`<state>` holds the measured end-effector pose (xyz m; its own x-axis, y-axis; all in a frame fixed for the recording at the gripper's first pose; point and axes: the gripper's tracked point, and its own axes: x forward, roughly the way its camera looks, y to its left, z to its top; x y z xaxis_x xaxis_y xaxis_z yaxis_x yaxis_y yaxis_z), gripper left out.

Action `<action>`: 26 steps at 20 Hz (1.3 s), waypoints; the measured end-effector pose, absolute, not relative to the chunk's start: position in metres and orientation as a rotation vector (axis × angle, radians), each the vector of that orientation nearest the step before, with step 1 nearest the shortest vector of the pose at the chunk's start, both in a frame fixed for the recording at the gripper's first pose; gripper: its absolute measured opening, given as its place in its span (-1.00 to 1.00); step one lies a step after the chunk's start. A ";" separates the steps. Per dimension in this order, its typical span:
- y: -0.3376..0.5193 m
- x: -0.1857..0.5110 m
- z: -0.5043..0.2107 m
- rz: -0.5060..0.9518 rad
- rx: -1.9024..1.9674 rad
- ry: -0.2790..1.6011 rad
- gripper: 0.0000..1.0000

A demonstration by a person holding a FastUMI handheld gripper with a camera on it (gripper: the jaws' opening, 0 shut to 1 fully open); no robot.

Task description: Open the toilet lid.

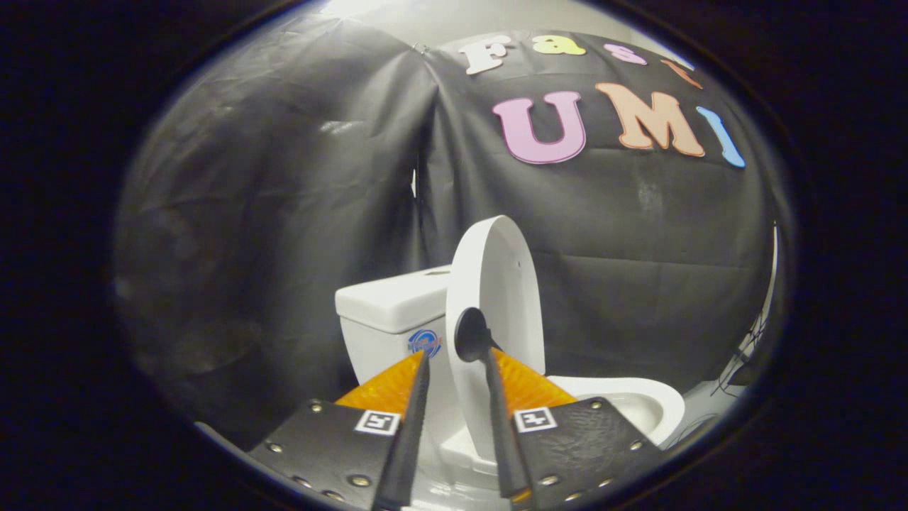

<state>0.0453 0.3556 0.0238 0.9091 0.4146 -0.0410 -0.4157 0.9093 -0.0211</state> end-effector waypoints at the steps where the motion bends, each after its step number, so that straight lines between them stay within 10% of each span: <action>1: 0.351 0.043 0.028 0.426 -0.021 0.039 0.05; 7: 0.309 0.023 0.059 0.380 0.004 0.032 0.96; 26: 0.071 -0.035 0.154 0.131 0.031 -0.059 0.99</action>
